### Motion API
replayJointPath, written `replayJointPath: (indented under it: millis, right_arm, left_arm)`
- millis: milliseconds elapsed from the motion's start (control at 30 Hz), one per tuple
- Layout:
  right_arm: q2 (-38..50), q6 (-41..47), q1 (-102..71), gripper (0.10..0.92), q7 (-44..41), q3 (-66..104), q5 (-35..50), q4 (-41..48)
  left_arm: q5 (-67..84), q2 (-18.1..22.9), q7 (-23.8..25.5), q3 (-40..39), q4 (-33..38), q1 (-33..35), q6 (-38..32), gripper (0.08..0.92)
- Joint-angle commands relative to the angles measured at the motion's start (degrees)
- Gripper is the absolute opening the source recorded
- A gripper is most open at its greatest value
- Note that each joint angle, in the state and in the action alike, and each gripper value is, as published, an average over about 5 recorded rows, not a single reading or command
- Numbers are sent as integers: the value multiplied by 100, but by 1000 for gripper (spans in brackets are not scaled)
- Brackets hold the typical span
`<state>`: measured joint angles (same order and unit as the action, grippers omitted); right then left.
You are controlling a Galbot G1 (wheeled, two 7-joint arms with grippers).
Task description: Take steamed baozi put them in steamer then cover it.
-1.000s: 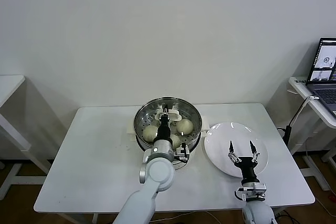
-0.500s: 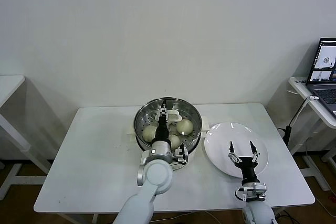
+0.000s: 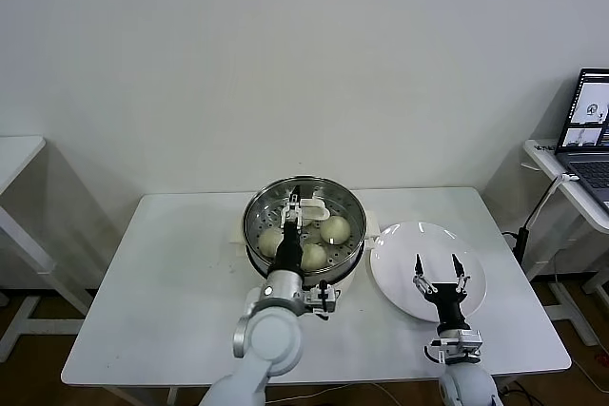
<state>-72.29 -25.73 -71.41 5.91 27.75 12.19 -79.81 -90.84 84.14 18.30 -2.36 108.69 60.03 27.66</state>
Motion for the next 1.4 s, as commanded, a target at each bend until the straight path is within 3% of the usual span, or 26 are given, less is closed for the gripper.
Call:
replayJointPath:
  millis: [33,133,233,367,433,600,733,1067,1400]
  right_arm:
    - [60,256,-23,823,123,-59,-8,-170]
    - [99,433,-36,823,244,-130,106,-300]
    - [105,596,-72,823,226,-143,315,-486]
    - [104,707,-120,823,139,-159,633,-679]
    - [115,723,-136,823,135,-188,710,-720]
    - [148,786,-164,823,163,-250,747,-754]
    - [158,788,-176,823,198,-295,740,-764]
    - [154,754,-271,823,173,-274,741,-789]
    - [127,756,-334,823,154,-241,748,-814]
  left_arm:
    - [1117,-929,38,233,1492,466,25,818]
    - [2119,-1272,-290,686,1902,658,17,822]
    - [3606,-1427,-1196,1431,2055,893,-144,822]
    - [6106,-1338,-2528,2487,1619,1236,-1161,823]
    - [7211,-1281,-2766,2927,1321,1413,-1768,823]
    - [9013,-1236,-2388,3630,133,1689,-3321,823]
    - [9526,-1205,-1993,3858,-459,1815,-4027,823]
    - [9684,-1208,-1765,3856,-483,2252,-4183,823]
    - [9509,-1148,-1742,3792,-661,2270,-4248,823]
